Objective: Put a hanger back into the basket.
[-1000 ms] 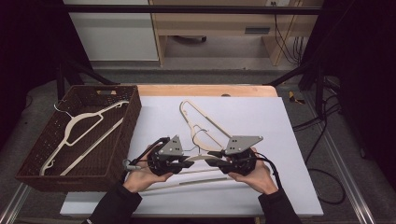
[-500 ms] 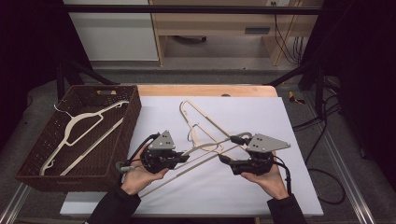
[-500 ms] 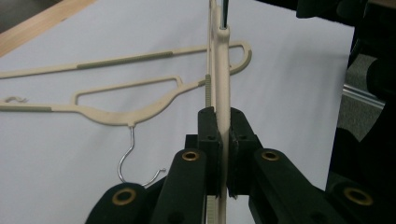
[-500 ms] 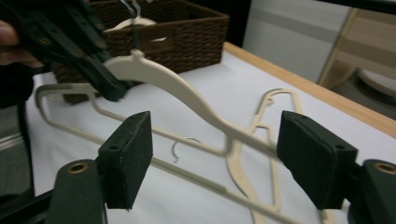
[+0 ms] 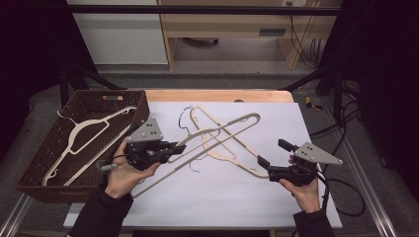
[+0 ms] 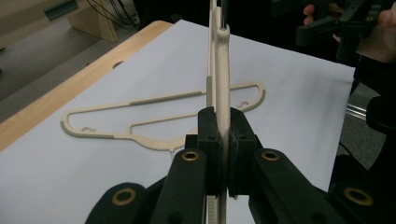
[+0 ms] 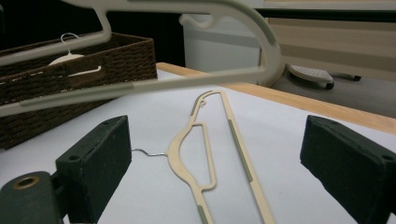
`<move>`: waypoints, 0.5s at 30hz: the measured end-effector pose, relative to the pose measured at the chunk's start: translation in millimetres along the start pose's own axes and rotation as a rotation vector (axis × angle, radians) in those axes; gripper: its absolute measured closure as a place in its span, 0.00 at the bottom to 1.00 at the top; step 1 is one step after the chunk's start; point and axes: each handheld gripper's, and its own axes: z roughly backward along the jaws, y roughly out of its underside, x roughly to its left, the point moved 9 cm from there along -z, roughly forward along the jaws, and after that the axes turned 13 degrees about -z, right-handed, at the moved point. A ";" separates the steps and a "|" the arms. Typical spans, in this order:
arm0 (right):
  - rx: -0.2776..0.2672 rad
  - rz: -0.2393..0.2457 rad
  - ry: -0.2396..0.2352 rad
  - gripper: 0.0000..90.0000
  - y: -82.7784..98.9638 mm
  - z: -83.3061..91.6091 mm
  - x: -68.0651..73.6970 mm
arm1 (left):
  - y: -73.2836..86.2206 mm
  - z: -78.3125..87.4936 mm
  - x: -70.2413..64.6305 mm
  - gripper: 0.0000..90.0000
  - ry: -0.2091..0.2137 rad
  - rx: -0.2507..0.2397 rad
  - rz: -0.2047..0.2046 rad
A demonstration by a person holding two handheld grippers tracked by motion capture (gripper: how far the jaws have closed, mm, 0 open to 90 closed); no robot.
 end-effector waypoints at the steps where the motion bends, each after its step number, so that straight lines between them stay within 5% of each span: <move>1: -0.002 -0.004 0.006 0.10 0.2 1.0 -1.7 | -0.8 3.3 3.9 0.96 -0.009 0.000 0.000; 15: -0.004 -0.009 0.056 0.07 2.2 0.0 -8.5 | 2.7 55.8 59.2 0.96 -0.118 -0.026 0.042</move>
